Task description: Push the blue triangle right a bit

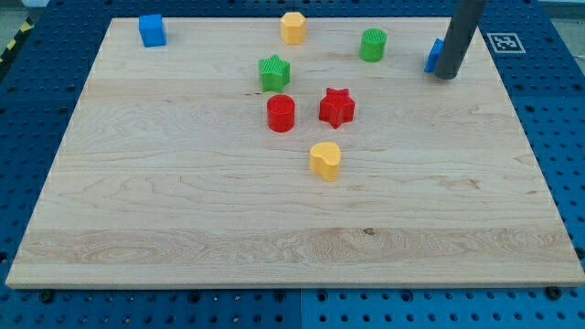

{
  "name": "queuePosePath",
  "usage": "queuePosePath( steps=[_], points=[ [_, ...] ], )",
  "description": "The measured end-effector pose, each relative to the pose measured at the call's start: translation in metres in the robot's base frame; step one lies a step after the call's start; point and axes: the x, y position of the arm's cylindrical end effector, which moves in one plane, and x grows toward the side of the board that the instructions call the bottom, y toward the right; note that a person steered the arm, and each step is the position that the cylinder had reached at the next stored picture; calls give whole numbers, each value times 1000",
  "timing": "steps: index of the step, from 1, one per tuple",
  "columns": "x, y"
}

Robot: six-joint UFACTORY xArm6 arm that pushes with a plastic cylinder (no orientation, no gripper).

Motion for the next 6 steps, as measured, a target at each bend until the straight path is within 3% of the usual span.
queuePosePath(
  steps=[6],
  points=[
    [-18,-17]
  ],
)
